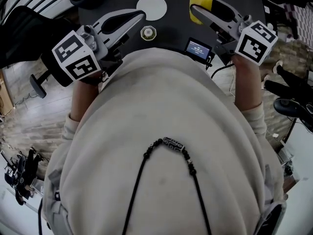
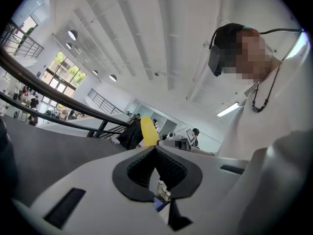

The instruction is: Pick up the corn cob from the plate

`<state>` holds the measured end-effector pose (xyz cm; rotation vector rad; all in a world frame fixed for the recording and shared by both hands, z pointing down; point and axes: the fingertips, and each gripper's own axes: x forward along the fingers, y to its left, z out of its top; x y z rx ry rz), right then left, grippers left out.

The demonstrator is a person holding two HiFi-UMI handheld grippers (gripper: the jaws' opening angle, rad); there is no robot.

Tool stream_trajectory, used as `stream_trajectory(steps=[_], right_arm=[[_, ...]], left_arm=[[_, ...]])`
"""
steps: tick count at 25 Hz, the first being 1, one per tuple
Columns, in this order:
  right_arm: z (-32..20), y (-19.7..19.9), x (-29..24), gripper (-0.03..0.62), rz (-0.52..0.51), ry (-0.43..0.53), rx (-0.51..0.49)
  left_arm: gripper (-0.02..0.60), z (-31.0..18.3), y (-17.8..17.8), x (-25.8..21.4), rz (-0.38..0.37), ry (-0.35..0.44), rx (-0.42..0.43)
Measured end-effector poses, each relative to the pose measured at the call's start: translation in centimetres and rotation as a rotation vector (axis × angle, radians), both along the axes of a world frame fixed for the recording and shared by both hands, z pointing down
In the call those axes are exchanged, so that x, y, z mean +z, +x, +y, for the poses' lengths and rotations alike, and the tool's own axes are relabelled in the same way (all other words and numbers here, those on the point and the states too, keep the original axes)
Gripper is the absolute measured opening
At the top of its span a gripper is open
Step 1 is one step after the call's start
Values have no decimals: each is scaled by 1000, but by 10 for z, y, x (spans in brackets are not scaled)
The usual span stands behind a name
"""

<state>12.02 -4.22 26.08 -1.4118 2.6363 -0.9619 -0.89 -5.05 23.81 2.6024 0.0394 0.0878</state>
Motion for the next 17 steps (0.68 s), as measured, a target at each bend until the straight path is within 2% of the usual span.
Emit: stream_trajectory(steps=[5,17], right_arm=[[1,-8,-16,256,18,39,-14],[-2,-13,-24,256,16,58,-43]], left_arm=[[2,-1,2,-1,15,1,12],[2,-1,-1,1,20,-10,-12]])
